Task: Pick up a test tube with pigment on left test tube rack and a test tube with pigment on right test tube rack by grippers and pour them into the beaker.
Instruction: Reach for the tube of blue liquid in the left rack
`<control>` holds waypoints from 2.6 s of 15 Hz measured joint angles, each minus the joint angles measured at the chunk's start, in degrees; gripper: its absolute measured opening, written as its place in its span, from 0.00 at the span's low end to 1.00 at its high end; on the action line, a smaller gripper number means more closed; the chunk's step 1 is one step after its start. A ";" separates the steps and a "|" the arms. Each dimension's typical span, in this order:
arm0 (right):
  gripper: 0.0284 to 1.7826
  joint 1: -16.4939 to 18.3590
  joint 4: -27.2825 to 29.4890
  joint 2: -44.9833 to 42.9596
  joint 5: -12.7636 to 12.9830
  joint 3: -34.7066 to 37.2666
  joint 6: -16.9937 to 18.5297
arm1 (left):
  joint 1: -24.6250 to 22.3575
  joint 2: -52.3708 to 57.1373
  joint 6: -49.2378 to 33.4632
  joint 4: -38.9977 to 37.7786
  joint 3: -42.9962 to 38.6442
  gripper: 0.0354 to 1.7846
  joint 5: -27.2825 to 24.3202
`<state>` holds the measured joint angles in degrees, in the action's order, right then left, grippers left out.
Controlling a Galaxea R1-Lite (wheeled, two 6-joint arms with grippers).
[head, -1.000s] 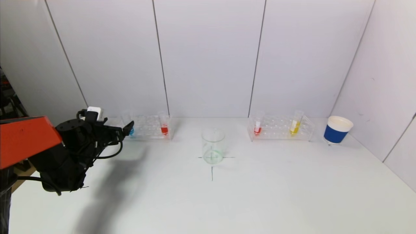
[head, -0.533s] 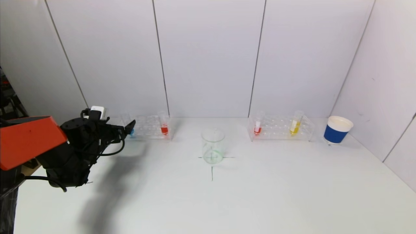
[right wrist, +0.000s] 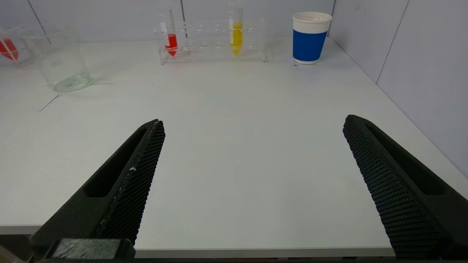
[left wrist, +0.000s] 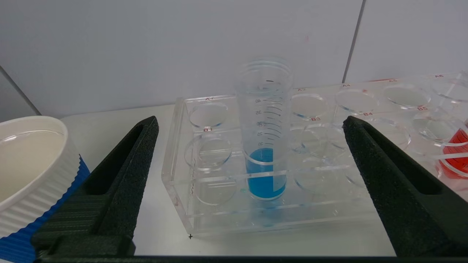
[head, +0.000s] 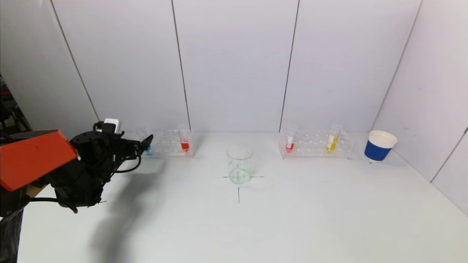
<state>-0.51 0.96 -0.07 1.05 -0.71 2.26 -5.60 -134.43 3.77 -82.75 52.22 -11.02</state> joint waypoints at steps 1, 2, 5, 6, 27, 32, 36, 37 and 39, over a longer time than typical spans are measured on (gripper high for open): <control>0.99 0.00 0.00 0.00 -0.01 0.00 -0.02 | 0.00 -0.13 0.02 0.06 0.30 0.99 0.00; 0.99 0.00 0.00 0.00 0.00 0.00 -0.02 | 0.00 -0.28 0.06 0.12 0.74 0.99 -0.06; 0.99 0.00 -0.02 0.00 0.00 0.02 0.00 | 0.11 -0.91 1.13 0.98 2.10 0.99 -0.06; 0.99 0.00 -0.02 0.00 -0.01 0.05 0.00 | 0.15 -1.18 1.19 1.16 2.76 0.99 -0.06; 0.99 0.00 -0.02 0.00 -0.01 0.05 0.00 | 1.39 -2.56 1.22 2.21 5.88 0.99 0.44; 0.99 0.00 -0.02 0.00 0.00 0.02 0.00 | 1.24 -2.71 1.18 2.18 6.35 0.99 0.52; 0.99 0.00 -0.02 0.00 0.00 0.02 0.00 | 1.22 -2.95 1.19 2.18 6.49 0.99 0.57; 0.99 0.00 -0.02 0.00 0.00 0.00 0.00 | 1.22 -3.01 1.22 2.21 6.56 0.98 0.57; 0.99 0.00 -0.02 0.00 -0.01 0.00 0.00 | 1.22 -3.15 1.22 2.51 6.68 0.90 0.59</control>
<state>-0.51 0.94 -0.07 1.04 -0.71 2.26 -4.38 -137.57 4.99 -80.24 58.90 -10.44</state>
